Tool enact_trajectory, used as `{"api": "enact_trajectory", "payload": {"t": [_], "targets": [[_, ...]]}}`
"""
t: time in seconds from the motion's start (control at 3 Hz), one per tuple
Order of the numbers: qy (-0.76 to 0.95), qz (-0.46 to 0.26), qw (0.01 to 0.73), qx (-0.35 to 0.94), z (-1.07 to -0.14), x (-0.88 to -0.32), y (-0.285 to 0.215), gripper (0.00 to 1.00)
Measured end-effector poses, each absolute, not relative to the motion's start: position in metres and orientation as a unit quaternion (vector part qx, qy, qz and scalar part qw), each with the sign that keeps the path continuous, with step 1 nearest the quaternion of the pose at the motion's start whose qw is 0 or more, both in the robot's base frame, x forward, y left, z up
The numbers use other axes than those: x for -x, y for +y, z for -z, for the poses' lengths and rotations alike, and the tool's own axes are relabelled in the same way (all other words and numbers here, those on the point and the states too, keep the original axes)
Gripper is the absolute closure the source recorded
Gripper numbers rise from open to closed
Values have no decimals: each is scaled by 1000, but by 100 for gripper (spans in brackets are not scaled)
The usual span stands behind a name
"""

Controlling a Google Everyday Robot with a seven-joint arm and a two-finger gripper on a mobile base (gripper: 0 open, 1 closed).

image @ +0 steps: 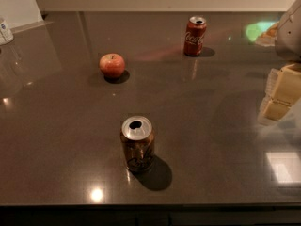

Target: Move coke can near orange can

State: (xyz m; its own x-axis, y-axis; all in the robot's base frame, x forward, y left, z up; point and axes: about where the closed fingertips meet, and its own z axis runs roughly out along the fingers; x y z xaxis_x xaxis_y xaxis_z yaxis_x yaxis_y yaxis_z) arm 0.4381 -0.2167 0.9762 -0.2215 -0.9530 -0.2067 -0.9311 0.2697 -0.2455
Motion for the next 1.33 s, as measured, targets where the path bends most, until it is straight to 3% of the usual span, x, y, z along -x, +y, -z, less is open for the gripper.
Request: {"api": "enact_trajectory", "payload": {"t": [0.67, 1.33], "targets": [[782, 38, 155, 603, -979, -438, -214, 0], [798, 53, 185, 571, -979, -496, -171, 0]]}}
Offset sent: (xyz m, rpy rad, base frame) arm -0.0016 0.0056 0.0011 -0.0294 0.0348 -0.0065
